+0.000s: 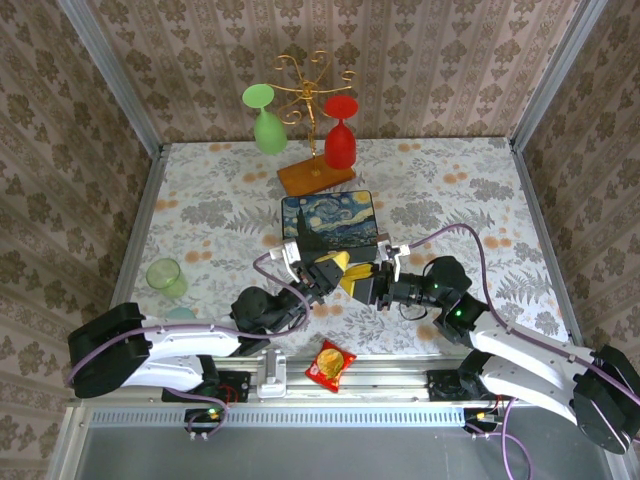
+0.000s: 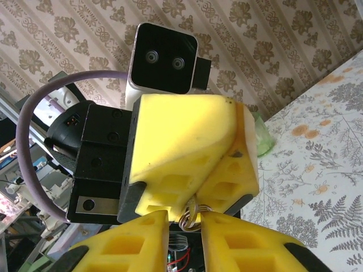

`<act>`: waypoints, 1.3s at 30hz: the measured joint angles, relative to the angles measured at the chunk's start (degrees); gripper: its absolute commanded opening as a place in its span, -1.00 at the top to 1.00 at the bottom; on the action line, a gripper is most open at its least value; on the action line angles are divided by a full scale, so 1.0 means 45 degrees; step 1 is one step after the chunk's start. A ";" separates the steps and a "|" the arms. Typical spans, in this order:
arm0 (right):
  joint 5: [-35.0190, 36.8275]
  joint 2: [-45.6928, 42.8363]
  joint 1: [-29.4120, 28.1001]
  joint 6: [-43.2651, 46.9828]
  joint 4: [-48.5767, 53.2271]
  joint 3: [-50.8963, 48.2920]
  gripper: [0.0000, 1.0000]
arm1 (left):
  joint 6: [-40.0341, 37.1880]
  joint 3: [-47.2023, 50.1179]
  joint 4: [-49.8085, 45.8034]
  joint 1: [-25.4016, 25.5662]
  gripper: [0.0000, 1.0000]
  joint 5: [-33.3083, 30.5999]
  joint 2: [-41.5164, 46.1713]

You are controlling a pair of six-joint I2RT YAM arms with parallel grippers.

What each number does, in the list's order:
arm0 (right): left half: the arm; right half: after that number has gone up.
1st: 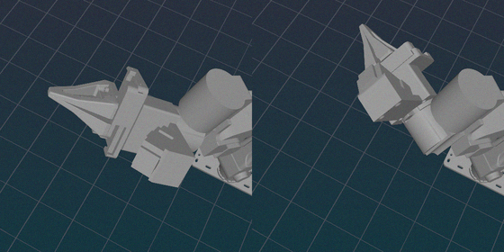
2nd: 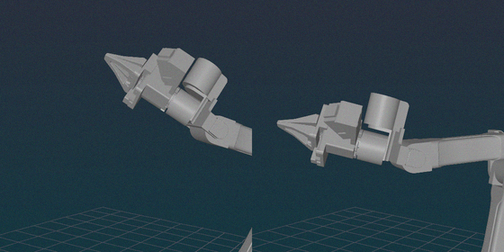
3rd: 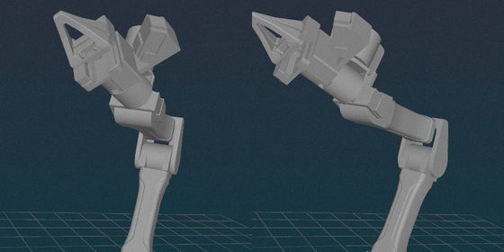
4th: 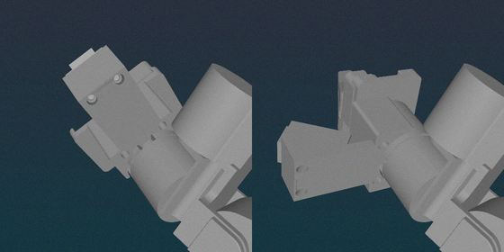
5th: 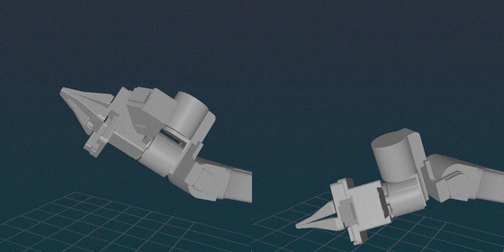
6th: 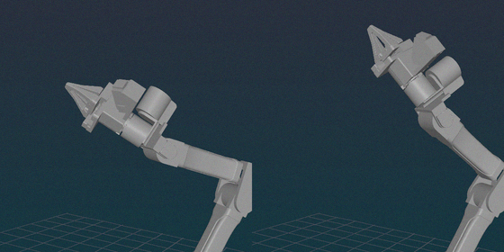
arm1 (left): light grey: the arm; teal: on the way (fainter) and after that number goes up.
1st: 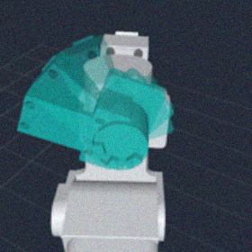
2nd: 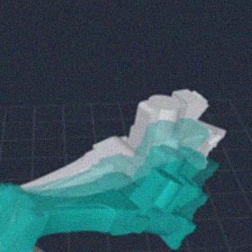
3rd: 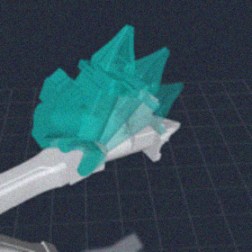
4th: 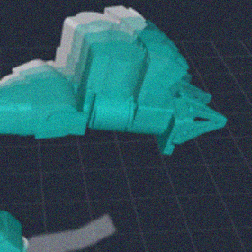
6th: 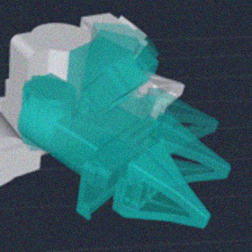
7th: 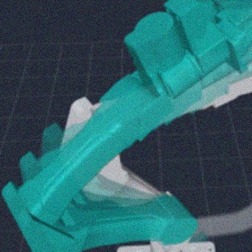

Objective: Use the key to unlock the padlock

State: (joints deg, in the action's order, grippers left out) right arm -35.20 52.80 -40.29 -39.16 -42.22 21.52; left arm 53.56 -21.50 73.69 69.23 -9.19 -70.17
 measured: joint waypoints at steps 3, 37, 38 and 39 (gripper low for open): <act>0.0189 -0.0204 0.0151 0.0049 0.0136 0.0000 0.51 | -0.0005 0.0000 -0.0049 0.0102 1.00 0.0044 0.0000; -0.0058 -0.0748 0.0753 0.1394 0.3949 0.0209 1.00 | -0.0685 -0.1239 -0.8179 -0.1923 -0.04 0.2030 0.4435; -0.0092 -0.0758 0.0787 0.1379 0.3944 0.0209 1.00 | -0.0685 -0.1224 -0.8612 -0.2025 0.02 0.2147 0.4609; -0.0141 -0.0767 0.0826 0.1345 0.3920 0.0209 1.00 | -0.0675 -0.1078 -0.8864 -0.2127 0.14 0.2293 0.4741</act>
State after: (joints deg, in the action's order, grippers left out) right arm -35.83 49.34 -36.58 -33.10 -24.58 22.46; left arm 50.52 -26.35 33.80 59.66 1.13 -48.84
